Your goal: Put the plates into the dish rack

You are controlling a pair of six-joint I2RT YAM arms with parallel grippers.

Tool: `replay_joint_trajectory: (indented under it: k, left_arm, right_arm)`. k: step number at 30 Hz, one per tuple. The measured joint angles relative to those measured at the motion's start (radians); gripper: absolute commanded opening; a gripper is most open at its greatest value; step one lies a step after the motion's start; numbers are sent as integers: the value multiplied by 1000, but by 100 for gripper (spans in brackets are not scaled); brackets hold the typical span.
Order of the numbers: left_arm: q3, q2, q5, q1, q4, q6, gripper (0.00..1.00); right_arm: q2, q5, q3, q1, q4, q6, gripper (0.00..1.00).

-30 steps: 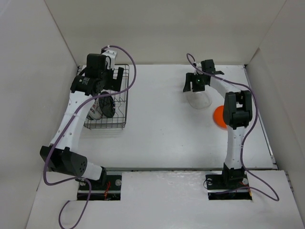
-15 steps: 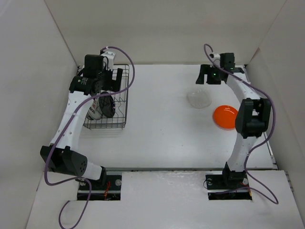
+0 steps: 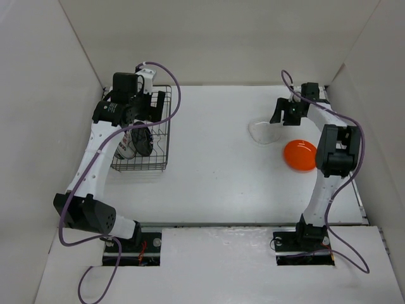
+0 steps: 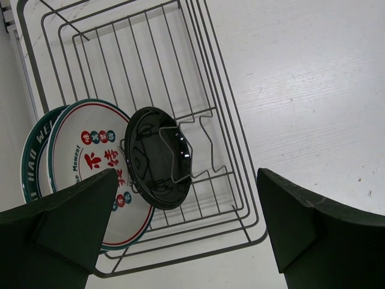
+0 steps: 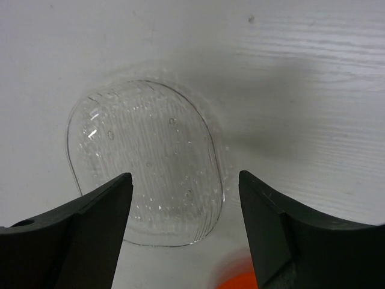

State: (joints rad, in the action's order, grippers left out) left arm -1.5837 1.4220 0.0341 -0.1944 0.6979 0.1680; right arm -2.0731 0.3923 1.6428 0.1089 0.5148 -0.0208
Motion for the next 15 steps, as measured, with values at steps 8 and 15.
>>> replay_joint_trajectory:
  k: [8,15]
  left_arm:
    - [0,0,4,0,0,0,100]
    - [0,4,12,0,0,0,100]
  right_arm:
    - [-69,15,-14,-6,6,2,73]
    - [-75,11,-14,-5,27,5,46]
